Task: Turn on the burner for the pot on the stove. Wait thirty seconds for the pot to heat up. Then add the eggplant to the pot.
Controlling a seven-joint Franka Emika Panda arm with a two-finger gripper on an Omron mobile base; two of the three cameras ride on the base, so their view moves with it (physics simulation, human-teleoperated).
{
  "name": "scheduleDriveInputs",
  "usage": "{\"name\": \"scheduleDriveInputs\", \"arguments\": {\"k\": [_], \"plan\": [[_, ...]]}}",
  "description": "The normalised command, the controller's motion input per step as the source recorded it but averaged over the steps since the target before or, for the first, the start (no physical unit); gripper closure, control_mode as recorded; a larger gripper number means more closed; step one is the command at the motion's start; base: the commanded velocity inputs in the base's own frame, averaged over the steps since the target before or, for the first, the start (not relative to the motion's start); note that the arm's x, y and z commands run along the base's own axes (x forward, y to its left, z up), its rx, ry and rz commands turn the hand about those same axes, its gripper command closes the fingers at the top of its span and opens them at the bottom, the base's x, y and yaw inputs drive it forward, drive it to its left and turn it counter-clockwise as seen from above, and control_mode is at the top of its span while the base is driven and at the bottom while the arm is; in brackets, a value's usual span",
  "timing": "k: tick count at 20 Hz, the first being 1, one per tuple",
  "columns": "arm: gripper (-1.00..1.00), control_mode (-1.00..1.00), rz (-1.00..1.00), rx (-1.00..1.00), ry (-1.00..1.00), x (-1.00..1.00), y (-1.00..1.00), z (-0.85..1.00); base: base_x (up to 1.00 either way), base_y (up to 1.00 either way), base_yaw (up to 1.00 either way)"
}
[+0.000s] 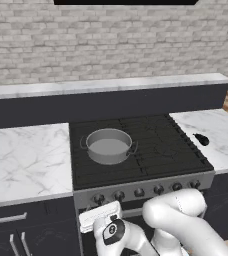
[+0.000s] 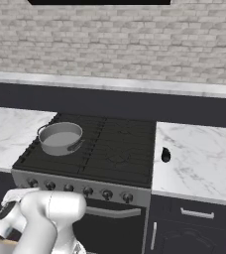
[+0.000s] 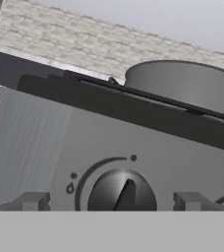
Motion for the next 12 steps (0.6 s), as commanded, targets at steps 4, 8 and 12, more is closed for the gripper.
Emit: {"name": "scheduleDriveInputs", "arguments": {"k": [4, 8, 12], "plan": [[-1.0, -1.0, 0.07, 0.22, 0.02, 0.37, -0.24, -0.36, 0.0, 0.0, 0.0], [-1.0, -1.0, 0.03, 0.18, 0.0, 0.42, -0.2, -0.27, 0.0, 0.0, 0.0], [-1.0, -1.0, 0.0, 0.16, 0.0, 0.43, -0.04, -0.29, 0.0, 0.0, 0.0]]}}
